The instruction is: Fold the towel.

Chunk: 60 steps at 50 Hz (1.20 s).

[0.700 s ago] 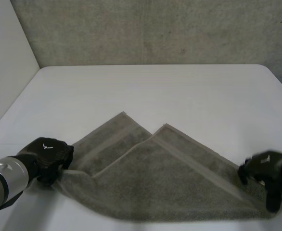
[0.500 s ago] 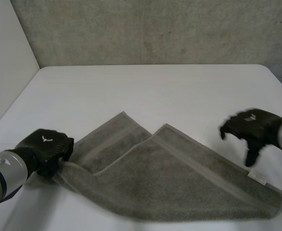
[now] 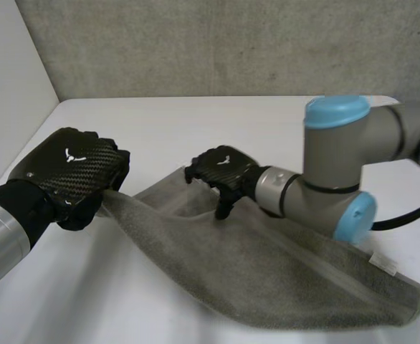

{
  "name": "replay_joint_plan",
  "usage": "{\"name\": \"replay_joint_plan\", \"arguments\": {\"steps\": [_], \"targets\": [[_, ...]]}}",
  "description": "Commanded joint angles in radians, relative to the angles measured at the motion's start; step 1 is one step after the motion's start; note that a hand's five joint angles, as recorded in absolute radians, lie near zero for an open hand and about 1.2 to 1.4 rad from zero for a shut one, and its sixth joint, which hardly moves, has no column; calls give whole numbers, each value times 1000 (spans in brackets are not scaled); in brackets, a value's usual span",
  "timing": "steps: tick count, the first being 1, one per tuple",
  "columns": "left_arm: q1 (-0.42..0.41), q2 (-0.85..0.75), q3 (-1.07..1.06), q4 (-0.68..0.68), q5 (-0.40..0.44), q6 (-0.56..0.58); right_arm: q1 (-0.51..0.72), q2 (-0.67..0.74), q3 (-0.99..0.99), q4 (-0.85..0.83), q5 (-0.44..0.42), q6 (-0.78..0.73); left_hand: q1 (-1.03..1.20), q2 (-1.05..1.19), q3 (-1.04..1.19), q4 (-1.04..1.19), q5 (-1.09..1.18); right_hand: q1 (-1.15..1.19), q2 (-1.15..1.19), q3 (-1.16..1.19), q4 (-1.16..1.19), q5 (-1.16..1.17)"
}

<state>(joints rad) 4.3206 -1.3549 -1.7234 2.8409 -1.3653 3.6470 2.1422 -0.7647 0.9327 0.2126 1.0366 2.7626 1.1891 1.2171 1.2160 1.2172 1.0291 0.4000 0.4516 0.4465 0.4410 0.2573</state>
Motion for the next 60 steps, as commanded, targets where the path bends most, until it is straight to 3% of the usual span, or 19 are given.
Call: {"name": "replay_joint_plan", "arguments": {"steps": [1,11,13,14,16,17,24,35,50,51,52,53,60], "targets": [[-7,30,-7,-23,0,1,59,113,-64,-21,-84,75,207,179,180,179,193,58,6,11,17,26],[4,36,-12,-23,-1,4,76,147,-68,-1,-102,86,207,179,180,179,193,114,62,67,73,82],[10,36,-10,-23,-1,4,76,140,-77,2,-92,88,207,179,180,179,193,478,427,432,437,446],[10,36,-10,-23,-1,4,76,140,-77,2,-92,88,207,179,180,179,193,481,429,434,440,449],[16,36,-10,-20,-1,4,74,114,-92,-7,-73,88,207,179,180,179,193,994,943,948,953,962],[16,36,-10,-20,-1,4,74,114,-92,-7,-73,88,207,179,180,179,193,996,945,950,955,964],[66,23,-18,-15,2,7,-10,-91,-60,-7,42,83,207,179,180,179,193,996,945,950,955,964],[108,-36,-30,31,2,4,-166,-379,194,7,43,55,207,179,180,179,193,996,945,950,955,964],[91,-30,-34,35,3,4,-168,-306,279,30,43,28,207,179,180,179,193,996,945,950,955,964],[91,-38,-35,34,3,4,-168,-298,284,33,43,25,207,179,180,179,193,686,635,640,645,654],[91,-38,-35,34,3,4,-168,-298,284,33,43,25,207,179,180,179,193,683,632,637,642,651],[90,-41,-36,34,2,2,-168,-285,285,28,43,22,207,179,180,179,193,317,265,270,276,285],[79,-24,-36,29,0,-1,-163,-205,202,30,36,23,207,179,180,179,193,81,30,35,40,49]]}}
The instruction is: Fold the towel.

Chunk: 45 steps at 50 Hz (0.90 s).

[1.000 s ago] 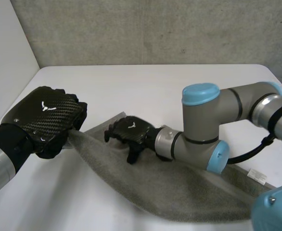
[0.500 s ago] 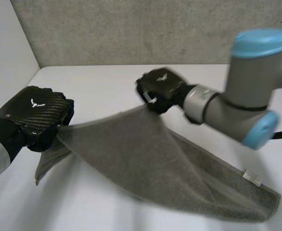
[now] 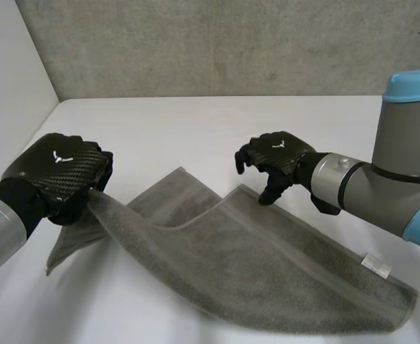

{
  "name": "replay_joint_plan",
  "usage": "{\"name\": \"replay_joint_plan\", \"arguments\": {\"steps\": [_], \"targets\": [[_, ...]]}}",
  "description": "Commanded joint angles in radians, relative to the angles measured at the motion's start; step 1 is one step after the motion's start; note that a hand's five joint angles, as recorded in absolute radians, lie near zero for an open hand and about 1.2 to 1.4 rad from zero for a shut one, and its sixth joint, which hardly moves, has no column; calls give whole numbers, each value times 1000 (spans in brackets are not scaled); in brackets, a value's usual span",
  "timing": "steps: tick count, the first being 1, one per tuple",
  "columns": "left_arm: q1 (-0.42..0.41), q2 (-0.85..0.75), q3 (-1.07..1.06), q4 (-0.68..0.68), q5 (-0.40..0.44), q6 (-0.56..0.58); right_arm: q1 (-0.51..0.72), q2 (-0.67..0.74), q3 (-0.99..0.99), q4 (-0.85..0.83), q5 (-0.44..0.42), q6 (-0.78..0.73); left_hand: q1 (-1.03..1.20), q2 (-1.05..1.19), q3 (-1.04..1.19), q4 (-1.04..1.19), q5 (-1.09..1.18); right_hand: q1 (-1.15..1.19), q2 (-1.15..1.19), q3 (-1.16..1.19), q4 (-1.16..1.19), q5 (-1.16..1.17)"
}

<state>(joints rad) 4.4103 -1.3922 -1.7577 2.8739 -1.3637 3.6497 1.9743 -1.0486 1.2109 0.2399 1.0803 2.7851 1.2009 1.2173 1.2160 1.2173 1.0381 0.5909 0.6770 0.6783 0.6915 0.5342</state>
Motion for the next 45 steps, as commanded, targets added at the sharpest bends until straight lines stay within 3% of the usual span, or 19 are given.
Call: {"name": "replay_joint_plan", "arguments": {"steps": [1,10,23,26,28,29,30,31,37,45], "targets": [[-18,18,-2,-4,-2,-2,24,116,-117,7,-17,4,195,179,180,179,184,-136,-222,-223,-236,-254],[-68,85,20,-12,-3,3,141,332,-347,143,-126,14,195,179,180,179,184,-192,-278,-279,-292,-310],[-68,120,17,-28,0,6,225,412,-396,167,-203,17,195,179,180,179,184,-136,-222,-224,-237,-254],[-68,120,17,-28,0,7,230,426,-401,167,-198,22,195,179,180,179,184,-60,-146,-147,-160,-177],[-66,119,15,-28,0,7,230,429,-404,161,-183,24,195,179,180,179,184,392,306,305,292,275],[-66,119,15,-28,0,7,230,429,-404,160,-183,24,195,179,180,179,184,395,309,308,295,278],[-65,117,12,-25,0,7,230,421,-413,156,-171,24,195,179,180,179,184,695,609,607,594,577],[-60,113,6,-24,0,7,230,412,-422,153,-146,24,195,179,180,179,184,804,718,717,704,686],[-46,90,-35,-16,0,10,212,277,-368,113,-16,21,195,179,180,179,184,805,719,718,705,688],[-29,-1,-62,4,2,10,98,52,-124,56,-11,-19,195,179,180,179,184,805,719,718,705,688]]}}
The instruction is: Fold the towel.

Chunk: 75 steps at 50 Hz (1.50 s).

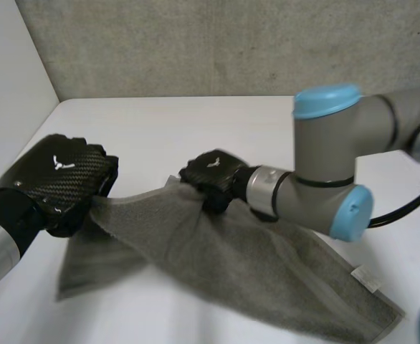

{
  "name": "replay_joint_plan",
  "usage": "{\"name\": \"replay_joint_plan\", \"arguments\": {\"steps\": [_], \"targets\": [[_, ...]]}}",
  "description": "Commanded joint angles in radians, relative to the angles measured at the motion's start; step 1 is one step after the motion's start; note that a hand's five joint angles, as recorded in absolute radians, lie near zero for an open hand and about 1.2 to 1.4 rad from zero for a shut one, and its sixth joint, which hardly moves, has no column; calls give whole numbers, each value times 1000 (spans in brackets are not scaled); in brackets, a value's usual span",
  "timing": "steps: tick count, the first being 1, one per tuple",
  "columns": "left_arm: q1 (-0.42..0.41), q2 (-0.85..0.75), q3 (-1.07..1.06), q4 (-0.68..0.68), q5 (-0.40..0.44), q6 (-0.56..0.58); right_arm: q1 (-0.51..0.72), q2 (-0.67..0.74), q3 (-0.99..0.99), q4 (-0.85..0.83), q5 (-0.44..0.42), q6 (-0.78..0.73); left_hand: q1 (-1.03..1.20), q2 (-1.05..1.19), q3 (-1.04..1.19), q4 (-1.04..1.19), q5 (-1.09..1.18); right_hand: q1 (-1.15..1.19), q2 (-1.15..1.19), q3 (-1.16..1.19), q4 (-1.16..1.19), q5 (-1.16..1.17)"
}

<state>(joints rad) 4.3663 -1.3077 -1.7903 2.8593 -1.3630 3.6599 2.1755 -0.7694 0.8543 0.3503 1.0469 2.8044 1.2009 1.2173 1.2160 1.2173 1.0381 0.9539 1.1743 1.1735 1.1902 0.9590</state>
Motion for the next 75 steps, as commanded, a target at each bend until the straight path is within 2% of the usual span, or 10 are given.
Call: {"name": "replay_joint_plan", "arguments": {"steps": [1,11,21,30,48,60,63,65,72,75], "targets": [[15,-85,-29,18,1,0,-103,-228,233,-54,22,-39,195,179,180,179,184,442,222,223,206,263],[10,-191,-40,61,2,0,-184,-375,462,-24,38,-88,195,179,180,179,184,442,222,223,206,263],[-5,-321,-38,66,2,-1,-186,-389,499,61,33,-97,195,179,180,179,184,442,222,223,206,263],[-17,-392,-37,92,1,-1,-184,-378,509,64,45,-184,195,179,180,179,184,232,12,13,-4,52],[-16,-390,-26,95,-1,-1,-217,-390,466,61,65,-195,195,179,180,179,184,-144,-364,-363,-380,-323],[-17,-389,-24,95,1,-1,-226,-344,466,53,67,-198,195,179,180,179,184,-47,-267,-266,-283,-227],[-19,-400,-28,95,2,-1,-233,-343,466,49,77,-198,195,179,180,179,184,123,-97,-96,-113,-56],[-21,-412,-28,100,2,-1,-241,-344,462,27,91,-198,195,179,180,179,184,441,221,222,205,261],[-21,-519,40,170,-4,0,-234,-343,418,-59,116,-229,195,179,180,179,184,442,222,223,206,263],[-28,-570,176,195,-34,-4,-226,-326,358,-120,128,-294,195,179,180,179,184,442,222,223,206,263]]}}
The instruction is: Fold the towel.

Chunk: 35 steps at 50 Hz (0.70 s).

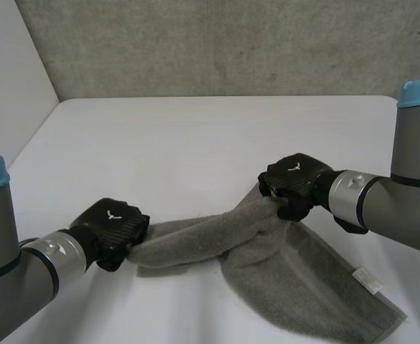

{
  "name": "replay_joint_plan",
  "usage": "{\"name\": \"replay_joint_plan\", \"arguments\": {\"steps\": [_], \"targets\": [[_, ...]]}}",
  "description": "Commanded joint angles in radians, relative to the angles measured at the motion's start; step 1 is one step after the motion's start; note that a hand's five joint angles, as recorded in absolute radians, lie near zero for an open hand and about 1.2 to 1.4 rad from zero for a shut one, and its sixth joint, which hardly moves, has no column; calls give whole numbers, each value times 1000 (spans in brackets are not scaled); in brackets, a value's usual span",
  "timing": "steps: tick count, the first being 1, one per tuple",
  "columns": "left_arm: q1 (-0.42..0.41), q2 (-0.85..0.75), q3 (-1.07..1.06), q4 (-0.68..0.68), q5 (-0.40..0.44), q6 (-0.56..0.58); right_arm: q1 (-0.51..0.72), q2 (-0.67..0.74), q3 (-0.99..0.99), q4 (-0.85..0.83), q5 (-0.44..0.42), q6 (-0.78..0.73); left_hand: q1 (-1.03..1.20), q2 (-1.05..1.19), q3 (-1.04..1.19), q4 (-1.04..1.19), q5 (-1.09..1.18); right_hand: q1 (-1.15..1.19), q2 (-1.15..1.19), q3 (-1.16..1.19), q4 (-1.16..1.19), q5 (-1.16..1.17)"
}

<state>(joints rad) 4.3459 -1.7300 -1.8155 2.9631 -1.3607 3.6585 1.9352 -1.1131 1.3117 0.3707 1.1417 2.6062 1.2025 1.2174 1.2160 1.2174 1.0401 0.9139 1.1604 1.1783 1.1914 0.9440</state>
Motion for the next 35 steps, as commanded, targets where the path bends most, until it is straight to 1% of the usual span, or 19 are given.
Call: {"name": "replay_joint_plan", "arguments": {"steps": [1,2,3,5,6,7,8,10,11,13,15,17,19,22,27,30,32,33,35], "targets": [[-14,-166,299,99,-70,-11,19,30,-150,-180,53,-139,194,179,180,179,182,482,236,218,205,278],[-22,-180,420,100,-113,-18,27,42,-226,-234,87,-176,194,179,180,179,182,482,236,218,205,278],[-22,-180,421,100,-113,-18,27,42,-227,-234,87,-176,194,179,180,179,182,482,236,218,205,278],[-37,-203,693,135,-200,-58,48,55,-363,-384,165,-219,194,179,180,179,182,482,236,218,205,278],[-37,-203,694,136,-201,-58,48,55,-364,-384,165,-219,194,179,180,179,182,482,236,218,205,278],[-45,-212,831,170,-242,-86,60,52,-414,-495,190,-228,194,179,180,179,182,482,236,218,205,278],[-45,-212,832,171,-242,-86,60,52,-414,-496,190,-229,194,179,180,179,182,482,236,218,205,278],[-49,-215,1051,230,-307,-132,71,30,-454,-735,193,-227,194,179,180,179,182,482,236,218,205,278],[-49,-215,1052,231,-307,-132,71,30,-454,-736,193,-227,194,179,180,179,182,482,236,218,205,278],[-57,-209,1151,246,-324,-141,71,-5,-442,-890,198,-222,194,179,180,179,182,482,236,218,205,278],[-66,-203,1153,248,-322,-141,73,-13,-431,-895,194,-222,194,179,180,179,182,482,236,218,205,278],[-81,-197,1134,248,-321,-141,73,-17,-419,-878,193,-224,194,179,180,179,182,482,236,218,205,278],[-121,-163,1032,248,-324,-140,76,-20,-369,-834,191,-221,194,179,180,179,182,482,236,218,205,278],[-138,-143,955,249,-325,-138,76,-22,-339,-811,191,-221,194,179,180,179,182,482,236,218,205,278],[-143,-109,615,258,-319,-140,76,-19,-186,-701,193,-219,194,179,180,179,182,482,236,218,205,278],[-146,-111,532,258,-319,-140,76,-11,-147,-661,191,-221,194,179,180,179,182,482,236,218,205,278],[-154,-124,377,270,-318,-140,80,31,-77,-584,184,-221,194,179,180,179,182,482,236,218,205,278],[-154,-125,377,271,-318,-140,80,32,-77,-584,184,-221,194,179,180,179,182,482,236,218,205,278],[-157,-147,244,306,-316,-138,84,81,-14,-534,178,-218,194,179,180,179,182,482,236,218,205,278]]}}
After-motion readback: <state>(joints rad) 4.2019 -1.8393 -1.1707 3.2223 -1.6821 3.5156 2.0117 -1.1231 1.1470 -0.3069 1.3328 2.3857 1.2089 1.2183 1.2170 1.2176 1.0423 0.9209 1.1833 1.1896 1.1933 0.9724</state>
